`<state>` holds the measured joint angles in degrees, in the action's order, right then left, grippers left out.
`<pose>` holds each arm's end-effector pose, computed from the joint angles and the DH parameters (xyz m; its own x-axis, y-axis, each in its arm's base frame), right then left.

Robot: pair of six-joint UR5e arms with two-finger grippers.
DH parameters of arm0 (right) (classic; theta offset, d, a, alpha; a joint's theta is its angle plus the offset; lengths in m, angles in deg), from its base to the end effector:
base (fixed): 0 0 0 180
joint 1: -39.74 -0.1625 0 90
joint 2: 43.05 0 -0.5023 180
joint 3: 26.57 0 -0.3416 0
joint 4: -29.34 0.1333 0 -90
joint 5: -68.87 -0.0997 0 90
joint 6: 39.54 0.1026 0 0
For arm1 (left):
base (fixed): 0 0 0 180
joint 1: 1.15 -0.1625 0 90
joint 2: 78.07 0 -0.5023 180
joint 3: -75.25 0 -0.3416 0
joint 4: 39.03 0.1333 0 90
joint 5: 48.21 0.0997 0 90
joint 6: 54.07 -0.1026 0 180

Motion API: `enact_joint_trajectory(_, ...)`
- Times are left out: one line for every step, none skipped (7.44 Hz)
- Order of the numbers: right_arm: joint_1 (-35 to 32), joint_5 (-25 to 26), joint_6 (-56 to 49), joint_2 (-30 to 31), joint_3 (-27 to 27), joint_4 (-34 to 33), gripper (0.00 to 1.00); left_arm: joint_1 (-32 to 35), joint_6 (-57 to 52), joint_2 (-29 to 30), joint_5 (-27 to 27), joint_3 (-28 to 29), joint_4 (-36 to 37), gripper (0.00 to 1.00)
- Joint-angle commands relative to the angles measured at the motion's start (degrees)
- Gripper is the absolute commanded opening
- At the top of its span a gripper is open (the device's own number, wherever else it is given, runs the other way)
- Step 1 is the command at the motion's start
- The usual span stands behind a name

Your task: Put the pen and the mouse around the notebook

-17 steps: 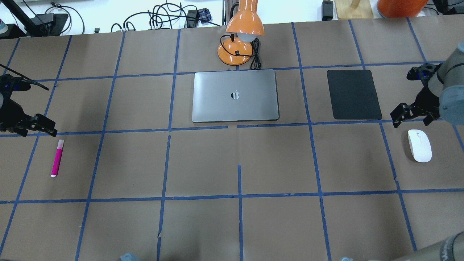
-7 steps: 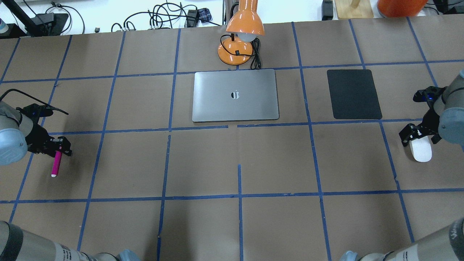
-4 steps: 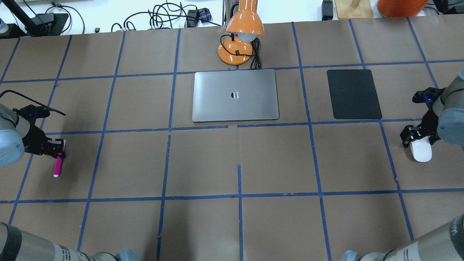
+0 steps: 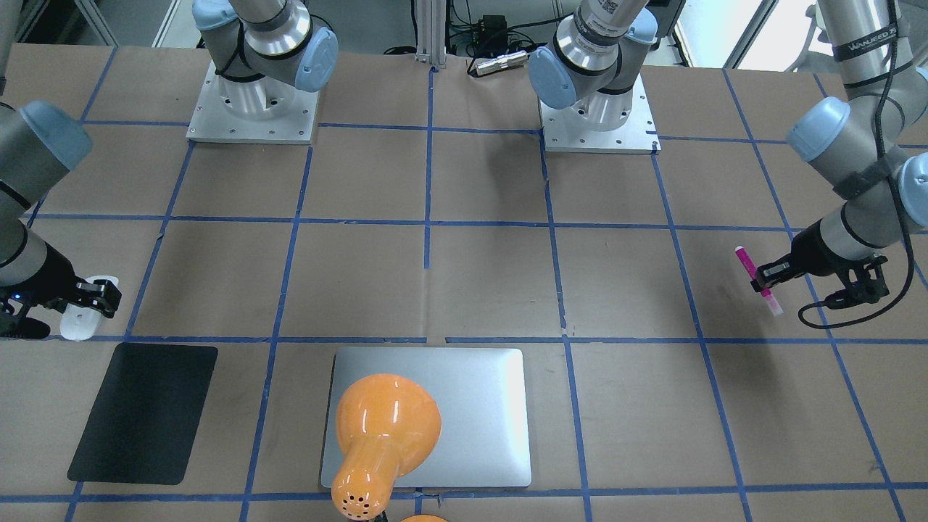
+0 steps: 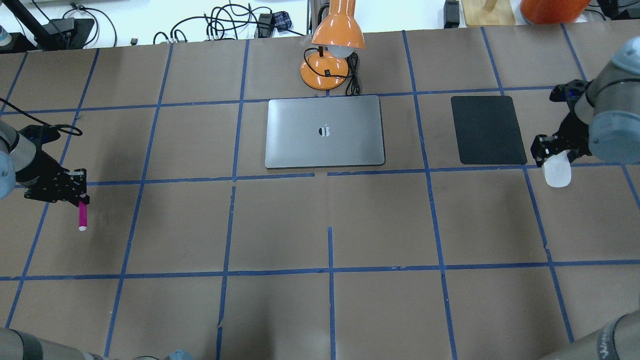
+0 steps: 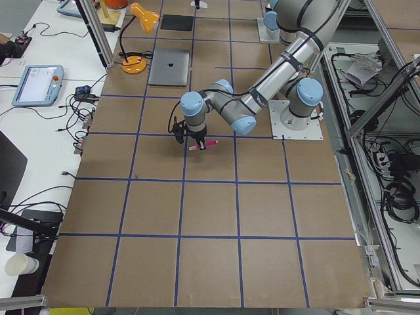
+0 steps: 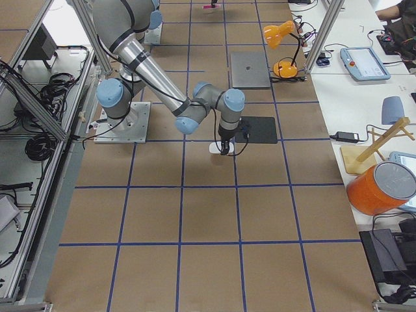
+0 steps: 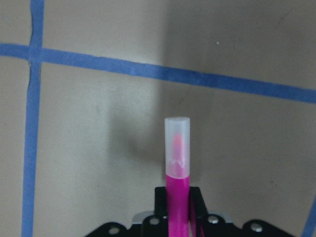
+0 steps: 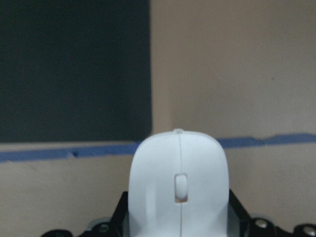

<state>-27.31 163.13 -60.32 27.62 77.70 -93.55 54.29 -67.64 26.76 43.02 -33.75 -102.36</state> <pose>-0.0984 -0.5547 0.3439 -0.9972 0.0361 0.0650 0.0386 0.9985 0.0379 0.1748 -0.4849 0.3437 -0.9339 -0.3574 0.0085 -0.3536 0.9269 0.1262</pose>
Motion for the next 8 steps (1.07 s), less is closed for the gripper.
enact_joint_trajectory(-7.8,-1.6,7.2,-11.4,-15.9,4.9,0.19,9.4,18.1,-3.0,-1.2,1.7,-4.8,0.0)
enact_joint_trajectory(-8.0,-1.5,7.4,-17.1,-21.7,6.0,0.19,13.5,27.2,-3.6,-1.5,1.8,-4.8,0.0)
enact_joint_trajectory(-8.0,-1.3,7.5,-18.1,-22.3,6.0,0.2,17.5,35.7,-4.2,-2.9,1.8,-4.8,0.0)
enact_joint_trajectory(-8.4,-1.5,8.5,-18.3,-22.4,6.1,0.21,22.2,45.6,-5.2,-4.3,1.9,-4.8,0.0)
enact_joint_trajectory(-8.8,-1.5,9.5,-18.5,-22.3,6.2,0.26,27.1,54.6,-5.3,-4.7,1.8,-4.7,0.0)
enact_joint_trajectory(-8.9,-1.5,10.2,-18.8,-21.9,5.8,0.75,32.0,66.4,-4.0,-4.5,1.9,-3.6,0.0)
enact_joint_trajectory(-8.9,-1.2,10.1,-19.1,-21.6,6.1,1.0,37.2,78.9,-2.5,-4.8,1.9,1.2,0.0)
enact_joint_trajectory(-8.9,-0.8,10.1,-18.9,-21.0,6.1,1.0,42.8,89.0,-0.6,-4.7,1.9,4.4,0.0)
